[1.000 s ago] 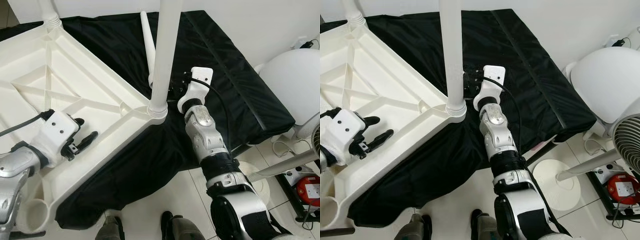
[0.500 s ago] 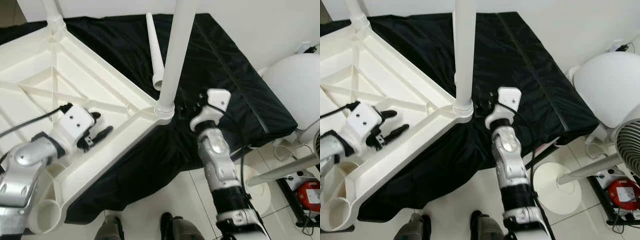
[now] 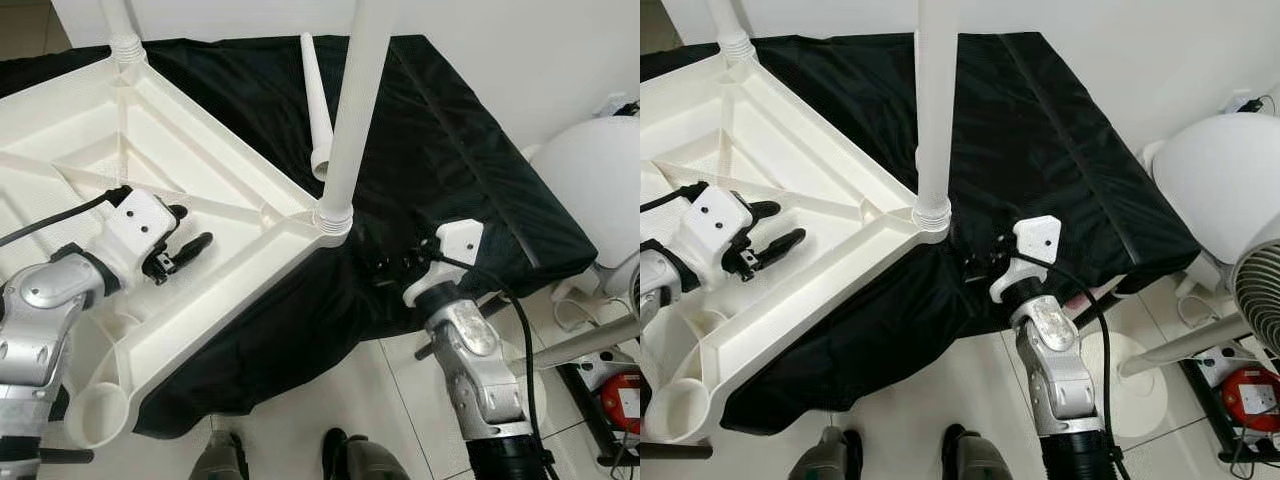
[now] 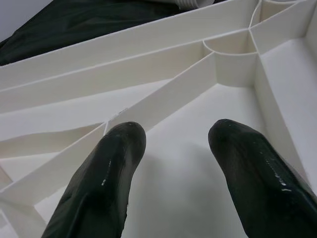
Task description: Building children table
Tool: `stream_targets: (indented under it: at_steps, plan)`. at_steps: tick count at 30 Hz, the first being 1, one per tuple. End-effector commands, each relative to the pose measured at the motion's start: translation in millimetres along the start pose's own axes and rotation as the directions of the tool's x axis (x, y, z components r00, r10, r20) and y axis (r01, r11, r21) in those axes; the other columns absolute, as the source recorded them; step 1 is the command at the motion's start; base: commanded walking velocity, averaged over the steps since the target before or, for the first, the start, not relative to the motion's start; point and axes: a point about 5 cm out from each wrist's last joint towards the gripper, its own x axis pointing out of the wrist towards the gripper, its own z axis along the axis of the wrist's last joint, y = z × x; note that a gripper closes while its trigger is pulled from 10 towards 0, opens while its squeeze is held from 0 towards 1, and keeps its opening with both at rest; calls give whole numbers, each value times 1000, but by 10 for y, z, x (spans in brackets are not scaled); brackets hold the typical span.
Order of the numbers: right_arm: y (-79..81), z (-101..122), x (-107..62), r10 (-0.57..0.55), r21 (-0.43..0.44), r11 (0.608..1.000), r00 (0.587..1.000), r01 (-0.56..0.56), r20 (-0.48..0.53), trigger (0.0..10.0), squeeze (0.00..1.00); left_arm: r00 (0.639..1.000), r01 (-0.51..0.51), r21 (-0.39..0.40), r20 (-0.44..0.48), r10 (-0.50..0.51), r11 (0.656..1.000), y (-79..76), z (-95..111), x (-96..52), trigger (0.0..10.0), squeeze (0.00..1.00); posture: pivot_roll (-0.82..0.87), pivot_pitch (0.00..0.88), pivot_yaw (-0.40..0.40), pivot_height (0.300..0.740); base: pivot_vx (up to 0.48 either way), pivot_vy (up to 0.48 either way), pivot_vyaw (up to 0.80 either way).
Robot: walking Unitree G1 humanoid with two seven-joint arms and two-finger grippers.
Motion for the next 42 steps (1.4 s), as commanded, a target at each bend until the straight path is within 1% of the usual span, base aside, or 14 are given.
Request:
stream_targets:
  at_steps: [1,5,10,16,17,18,21,22,27,28,30,31,38,42]
  plan:
    - [-5,-25,-22,69,-5,998,997,-69,-30,10000,0,998,52,31,-20,-51,998,-60,-32,-7,10000,0,68,186,-42,740,0,0,0]
    - [-12,-21,-11,107,0,994,993,-107,-40,10000,0,997,70,37,-29,-69,997,-80,-43,-12,10000,0,72,185,-44,740,0,0,0]
    - [-82,15,119,154,-18,988,987,-155,-52,10000,0,984,172,20,-44,-171,985,-217,-63,-75,10000,0,83,180,-57,740,0,0,0]
    - [-85,23,214,210,-14,977,976,-212,-59,10000,0,980,196,26,-53,-194,980,-265,-68,-89,10000,0,87,175,-63,740,0,0,0]
    - [-86,16,245,233,-15,972,970,-234,-64,9490,0,979,199,29,-50,-198,980,-277,-61,-90,10000,0,95,175,-73,740,0,0,0]
    - [-84,14,281,252,-9,967,966,-253,-65,0,0,979,198,26,-49,-196,980,-283,-55,-90,10000,0,98,175,-76,740,0,0,0]
    - [-83,14,305,264,-6,964,962,-265,-65,0,0,980,196,24,-47,-195,980,-286,-52,-89,10000,0,98,175,-76,740,0,0,0]
    - [-84,14,323,268,-3,963,961,-268,-66,10000,0,980,193,23,-46,-192,981,-286,-50,-92,10000,0,100,174,-79,740,0,0,0]
    - [-86,15,334,268,3,963,961,-268,-66,10000,0,982,186,23,-48,-185,982,-286,-52,-107,10000,0,102,174,-84,740,0,0,0]
    - [-89,14,340,270,8,963,961,-270,-63,0,0,981,187,24,-51,-186,982,-289,-57,-118,10000,0,102,175,-84,740,0,0,0]
    - [-98,11,351,268,11,963,961,-268,-63,0,0,981,189,25,-54,-187,982,-290,-60,-127,10000,0,100,176,-84,740,0,0,0]
    - [-113,2,365,262,14,965,963,-262,-66,10000,0,978,201,22,-60,-199,979,-299,-62,-136,10000,0,100,174,-83,740,0,0,0]
    - [-136,-31,411,269,23,963,960,-268,-75,10000,0,959,273,30,-90,-269,962,-380,-65,-185,10000,0,100,175,-79,740,0,0,0]
    - [-164,-61,455,274,30,962,958,-273,-85,10000,0,943,317,8,-104,-315,948,-442,-77,-212,10000,0,99,173,-76,740,0,0,0]
